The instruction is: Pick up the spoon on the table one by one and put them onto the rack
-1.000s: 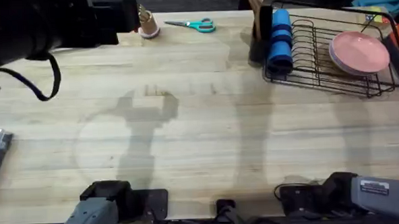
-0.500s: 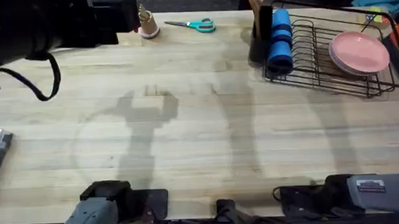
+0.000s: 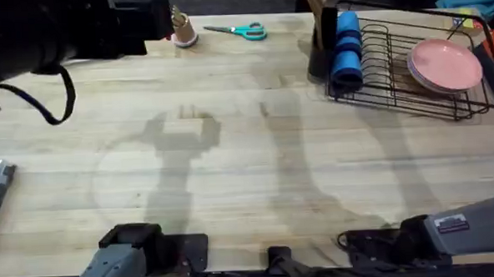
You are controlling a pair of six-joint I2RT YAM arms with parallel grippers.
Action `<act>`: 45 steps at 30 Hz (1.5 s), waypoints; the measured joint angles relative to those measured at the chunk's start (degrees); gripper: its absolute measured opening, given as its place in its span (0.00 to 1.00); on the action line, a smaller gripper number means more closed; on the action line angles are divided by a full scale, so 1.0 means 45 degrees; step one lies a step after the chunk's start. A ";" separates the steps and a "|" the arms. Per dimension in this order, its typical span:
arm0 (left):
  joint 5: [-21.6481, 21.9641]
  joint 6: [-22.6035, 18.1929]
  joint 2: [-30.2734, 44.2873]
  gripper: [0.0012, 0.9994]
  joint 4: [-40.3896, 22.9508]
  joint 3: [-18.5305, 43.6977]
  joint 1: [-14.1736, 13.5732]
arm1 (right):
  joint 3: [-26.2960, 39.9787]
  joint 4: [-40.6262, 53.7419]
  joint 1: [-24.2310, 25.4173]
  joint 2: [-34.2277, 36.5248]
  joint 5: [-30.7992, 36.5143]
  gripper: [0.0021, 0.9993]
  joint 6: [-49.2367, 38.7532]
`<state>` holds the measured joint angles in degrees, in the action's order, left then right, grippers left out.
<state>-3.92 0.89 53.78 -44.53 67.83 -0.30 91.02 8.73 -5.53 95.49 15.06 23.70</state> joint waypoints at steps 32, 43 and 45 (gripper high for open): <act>0.0000 0.0000 0.0000 0.99 0.0000 0.0000 0.0000 | -0.2647 -0.3047 -0.0853 0.0869 0.0837 0.03 -0.0773; 0.0000 0.0000 0.0000 0.99 -0.0004 0.0000 0.0000 | -0.3750 -0.4703 -0.0853 0.0869 0.0660 0.03 -0.1303; 0.0000 0.0000 0.0000 0.99 0.0000 0.0000 0.0000 | -0.3755 -0.4742 -0.0853 0.0869 0.0486 0.03 -0.1472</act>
<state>-3.92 0.89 53.78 -44.53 67.83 -0.30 74.13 -12.61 -9.37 99.39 17.25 17.08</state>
